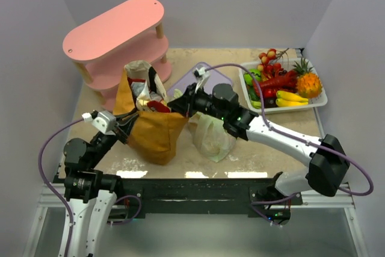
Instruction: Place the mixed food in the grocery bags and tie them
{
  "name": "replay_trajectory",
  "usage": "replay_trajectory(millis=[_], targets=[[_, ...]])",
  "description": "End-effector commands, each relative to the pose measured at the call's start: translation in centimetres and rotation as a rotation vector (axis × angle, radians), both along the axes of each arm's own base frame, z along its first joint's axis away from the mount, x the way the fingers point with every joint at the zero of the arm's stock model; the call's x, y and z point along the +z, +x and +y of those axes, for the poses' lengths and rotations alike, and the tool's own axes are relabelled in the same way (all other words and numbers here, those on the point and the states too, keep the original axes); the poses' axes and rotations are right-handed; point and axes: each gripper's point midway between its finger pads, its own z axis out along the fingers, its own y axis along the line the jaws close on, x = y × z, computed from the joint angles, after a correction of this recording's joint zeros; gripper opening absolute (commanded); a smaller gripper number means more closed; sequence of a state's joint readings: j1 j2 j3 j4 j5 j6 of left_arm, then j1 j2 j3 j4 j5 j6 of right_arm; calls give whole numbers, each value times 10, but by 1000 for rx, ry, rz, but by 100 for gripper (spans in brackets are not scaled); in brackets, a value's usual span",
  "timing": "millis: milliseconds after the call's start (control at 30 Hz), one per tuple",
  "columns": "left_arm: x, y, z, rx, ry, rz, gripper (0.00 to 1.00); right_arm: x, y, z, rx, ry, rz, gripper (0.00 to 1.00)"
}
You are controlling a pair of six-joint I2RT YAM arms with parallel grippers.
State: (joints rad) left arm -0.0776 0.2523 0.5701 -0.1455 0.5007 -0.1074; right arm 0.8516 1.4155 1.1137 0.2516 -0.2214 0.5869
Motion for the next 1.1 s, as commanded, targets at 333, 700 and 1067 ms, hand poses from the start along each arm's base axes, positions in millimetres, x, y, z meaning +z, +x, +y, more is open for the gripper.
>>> replay_trajectory(millis=[333, 700, 1067], targets=[[36, 8, 91, 571, -326, 212, 94, 2, -77, -1, 153, 38, -290, 0], [3, 51, 27, 277, -229, 559, 100, 15, -81, 0, 85, -77, -399, 0], [-40, 53, 34, 270, 19, 708, 100, 34, -78, 0, 41, -136, -498, 0]])
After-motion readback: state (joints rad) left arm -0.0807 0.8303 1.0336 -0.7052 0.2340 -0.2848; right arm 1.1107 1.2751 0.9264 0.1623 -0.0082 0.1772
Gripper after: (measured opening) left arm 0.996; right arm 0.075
